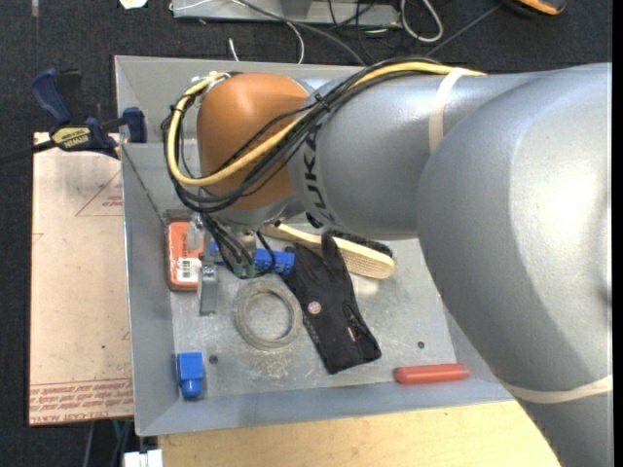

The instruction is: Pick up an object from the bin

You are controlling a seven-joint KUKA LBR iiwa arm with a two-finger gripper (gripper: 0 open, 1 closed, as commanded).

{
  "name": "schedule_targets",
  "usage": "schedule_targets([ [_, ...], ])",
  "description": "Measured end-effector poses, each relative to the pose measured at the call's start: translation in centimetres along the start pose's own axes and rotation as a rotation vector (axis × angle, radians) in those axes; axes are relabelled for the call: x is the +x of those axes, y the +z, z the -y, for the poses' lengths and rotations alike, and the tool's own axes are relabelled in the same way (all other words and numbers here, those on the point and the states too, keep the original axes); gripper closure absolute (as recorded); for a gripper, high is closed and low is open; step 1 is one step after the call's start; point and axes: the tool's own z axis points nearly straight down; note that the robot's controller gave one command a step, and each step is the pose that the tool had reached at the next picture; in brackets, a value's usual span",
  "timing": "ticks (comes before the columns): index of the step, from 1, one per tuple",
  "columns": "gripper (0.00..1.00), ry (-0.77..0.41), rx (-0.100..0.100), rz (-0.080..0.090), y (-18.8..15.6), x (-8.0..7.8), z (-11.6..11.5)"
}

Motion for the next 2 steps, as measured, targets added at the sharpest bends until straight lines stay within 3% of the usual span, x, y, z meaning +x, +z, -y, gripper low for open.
schedule_targets([
  [1, 0.0, 0.004, -0.002, 0.007, -0.5, -0.2, 0.1],
  [2, 0.0, 0.124, -0.005, 0.01, 5.4, -2.1, 5.4],
])
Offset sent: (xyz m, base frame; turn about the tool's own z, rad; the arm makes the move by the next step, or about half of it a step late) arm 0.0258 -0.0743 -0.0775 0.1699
